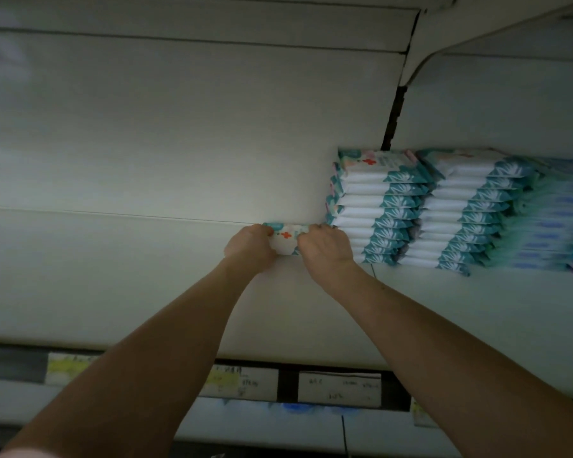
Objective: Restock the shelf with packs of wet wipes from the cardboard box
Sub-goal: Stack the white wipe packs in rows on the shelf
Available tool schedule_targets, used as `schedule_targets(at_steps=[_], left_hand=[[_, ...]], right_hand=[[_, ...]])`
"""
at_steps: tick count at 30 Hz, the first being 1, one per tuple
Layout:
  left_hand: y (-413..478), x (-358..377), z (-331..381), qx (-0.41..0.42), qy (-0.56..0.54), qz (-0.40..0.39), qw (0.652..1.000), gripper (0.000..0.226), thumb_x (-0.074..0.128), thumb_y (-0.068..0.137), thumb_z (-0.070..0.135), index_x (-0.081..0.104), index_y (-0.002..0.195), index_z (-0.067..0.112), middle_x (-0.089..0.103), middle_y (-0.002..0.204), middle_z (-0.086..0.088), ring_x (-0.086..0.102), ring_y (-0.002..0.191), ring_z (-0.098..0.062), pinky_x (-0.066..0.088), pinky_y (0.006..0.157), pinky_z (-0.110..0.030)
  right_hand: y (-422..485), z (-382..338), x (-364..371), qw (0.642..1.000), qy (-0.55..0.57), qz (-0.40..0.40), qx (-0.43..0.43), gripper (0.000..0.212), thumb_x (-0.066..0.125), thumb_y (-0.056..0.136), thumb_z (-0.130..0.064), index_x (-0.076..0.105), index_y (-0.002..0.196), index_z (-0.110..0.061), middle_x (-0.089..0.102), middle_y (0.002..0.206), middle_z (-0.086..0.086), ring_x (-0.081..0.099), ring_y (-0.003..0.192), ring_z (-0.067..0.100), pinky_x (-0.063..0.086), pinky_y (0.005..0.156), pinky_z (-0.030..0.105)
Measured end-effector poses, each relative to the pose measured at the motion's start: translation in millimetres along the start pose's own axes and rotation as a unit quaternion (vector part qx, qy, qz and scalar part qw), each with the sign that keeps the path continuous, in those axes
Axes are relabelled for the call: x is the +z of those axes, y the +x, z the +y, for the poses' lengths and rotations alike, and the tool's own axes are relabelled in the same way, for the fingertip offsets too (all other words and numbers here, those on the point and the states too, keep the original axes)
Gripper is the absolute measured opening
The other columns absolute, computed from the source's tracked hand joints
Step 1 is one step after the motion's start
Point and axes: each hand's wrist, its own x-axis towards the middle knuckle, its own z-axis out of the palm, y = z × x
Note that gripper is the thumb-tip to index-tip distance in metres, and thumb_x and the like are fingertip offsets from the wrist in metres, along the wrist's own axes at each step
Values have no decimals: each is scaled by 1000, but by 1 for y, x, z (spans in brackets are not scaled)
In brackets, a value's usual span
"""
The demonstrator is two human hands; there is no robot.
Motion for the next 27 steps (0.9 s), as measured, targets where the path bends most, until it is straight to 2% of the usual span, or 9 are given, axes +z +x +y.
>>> schedule_targets(at_steps=[2,10,11,12,14,15,17,20,27], left_hand=[[-1,3,0,0,0,10,1000,46,57,91,26,52,136,26,53,137,-5,52,124,-25,41,102,-34],[-7,0,-3,-19,18,10,1000,42,51,94,25,48,136,24,43,132,-9,55,117,-27,45,96,-37],[-9,-3,-5,-24,18,13,999,42,51,94,24,48,136,24,42,133,-8,55,117,-27,45,95,-37],[-11,-5,-7,-29,17,15,999,44,52,93,22,47,136,24,40,134,-8,54,118,-28,45,95,-37],[-17,-10,-12,-40,16,20,999,47,54,92,20,46,138,23,39,136,-8,53,120,-28,44,96,-36],[-21,-11,-14,-45,15,24,999,47,55,91,19,46,137,23,40,136,-7,52,120,-28,43,97,-36],[-31,-14,-18,-53,12,29,998,45,55,91,19,48,135,22,41,136,-8,52,121,-27,43,98,-35],[-45,-21,-25,-73,15,41,996,44,54,91,17,48,135,20,42,136,-8,51,121,-27,43,96,-35],[-92,-49,-59,-178,39,99,978,39,54,92,19,50,131,20,46,135,-7,53,118,-26,45,91,-34]], right_hand=[[10,9,18,998,11,55,-28,43,88,5,-9,54,31,-15,47,36,3,47,29,18,32,38,12],[4,3,5,992,-49,97,-59,44,87,3,-7,53,31,-12,48,37,4,49,30,18,33,38,12],[0,-2,-5,993,-69,87,-42,40,89,13,-7,59,39,-9,54,45,7,55,37,20,37,40,15],[-3,-6,-13,995,-87,52,-26,32,90,35,-8,68,59,-4,62,63,13,63,55,25,44,48,22],[-4,-7,-17,993,-110,27,-40,24,64,83,-6,65,107,-3,61,108,15,61,99,30,46,74,32],[-4,-8,-20,993,-105,13,-48,27,53,91,-5,60,117,-5,57,118,13,57,108,29,43,80,33],[-4,-15,-28,992,-109,6,-57,29,46,94,-6,57,121,-6,55,122,12,55,112,29,40,81,33],[-1,-33,-37,989,-117,-14,-93,27,49,93,-7,59,118,-8,58,121,11,57,110,29,36,75,30],[-13,-85,-56,971,-63,-12,-229,20,50,94,-9,58,112,-9,60,115,11,58,106,28,33,72,29]])
